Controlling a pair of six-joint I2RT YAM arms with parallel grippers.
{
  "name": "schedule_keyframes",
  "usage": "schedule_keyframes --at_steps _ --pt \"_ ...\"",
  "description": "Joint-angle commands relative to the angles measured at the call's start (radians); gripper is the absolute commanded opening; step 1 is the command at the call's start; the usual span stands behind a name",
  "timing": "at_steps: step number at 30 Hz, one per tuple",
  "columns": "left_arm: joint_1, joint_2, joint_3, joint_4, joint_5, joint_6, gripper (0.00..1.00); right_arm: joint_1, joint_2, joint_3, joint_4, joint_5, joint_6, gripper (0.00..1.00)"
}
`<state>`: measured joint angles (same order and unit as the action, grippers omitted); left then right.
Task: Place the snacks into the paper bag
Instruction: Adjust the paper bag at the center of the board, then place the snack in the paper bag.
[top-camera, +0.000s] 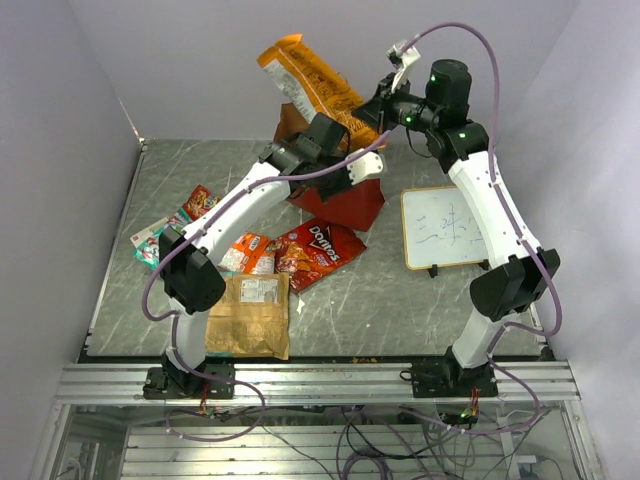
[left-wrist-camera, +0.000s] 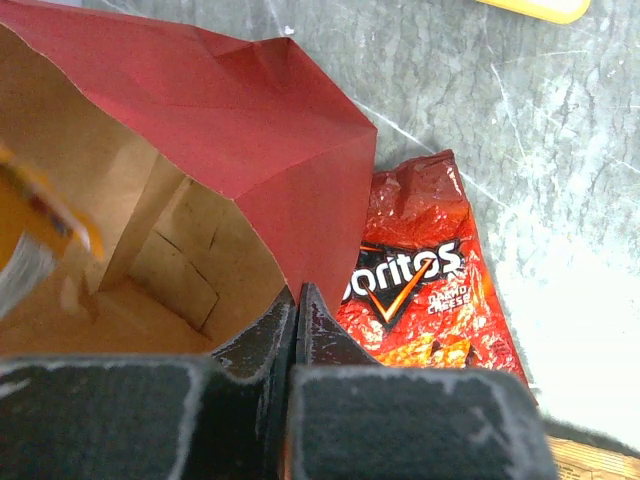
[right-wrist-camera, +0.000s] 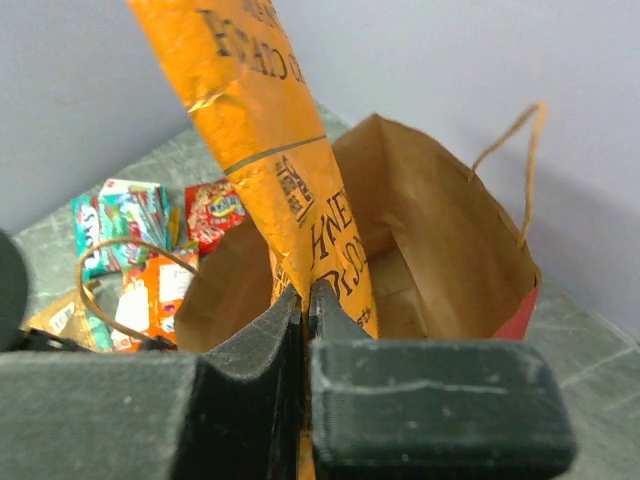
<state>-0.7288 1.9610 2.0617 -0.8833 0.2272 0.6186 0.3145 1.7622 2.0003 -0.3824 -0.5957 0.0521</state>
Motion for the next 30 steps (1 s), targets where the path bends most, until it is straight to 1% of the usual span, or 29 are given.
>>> schedule_keyframes --at_steps 1,5,12,21,23,26,28,30 --pt "-0.011 -0.033 0.045 -0.025 -0.049 -0.040 0.07 0.005 -0.016 -0.021 0.002 0.053 -0.071 0.00" --pt "-0.012 -0.028 0.055 -0.032 -0.066 -0.057 0.07 0.005 -0.018 -0.005 -0.103 0.117 -0.153 0.00" --pt "-0.012 -0.010 0.076 -0.042 -0.088 -0.087 0.07 0.006 0.029 0.095 -0.293 0.207 -0.201 0.00" --pt "-0.012 -0.021 0.042 -0.012 -0.097 -0.103 0.14 0.018 0.105 0.142 -0.393 0.269 -0.224 0.00" --pt "-0.011 -0.019 0.041 -0.006 -0.098 -0.110 0.19 0.022 0.108 0.131 -0.394 0.280 -0.224 0.00" --pt "-0.011 -0.021 0.036 0.010 -0.109 -0.126 0.30 0.024 0.100 0.103 -0.388 0.295 -0.219 0.00" --pt "-0.012 -0.036 0.021 0.029 -0.111 -0.135 0.40 0.024 0.087 0.079 -0.374 0.306 -0.219 0.00" --pt "-0.011 -0.065 -0.008 0.060 -0.118 -0.142 0.45 0.024 0.075 0.060 -0.360 0.308 -0.219 0.00"
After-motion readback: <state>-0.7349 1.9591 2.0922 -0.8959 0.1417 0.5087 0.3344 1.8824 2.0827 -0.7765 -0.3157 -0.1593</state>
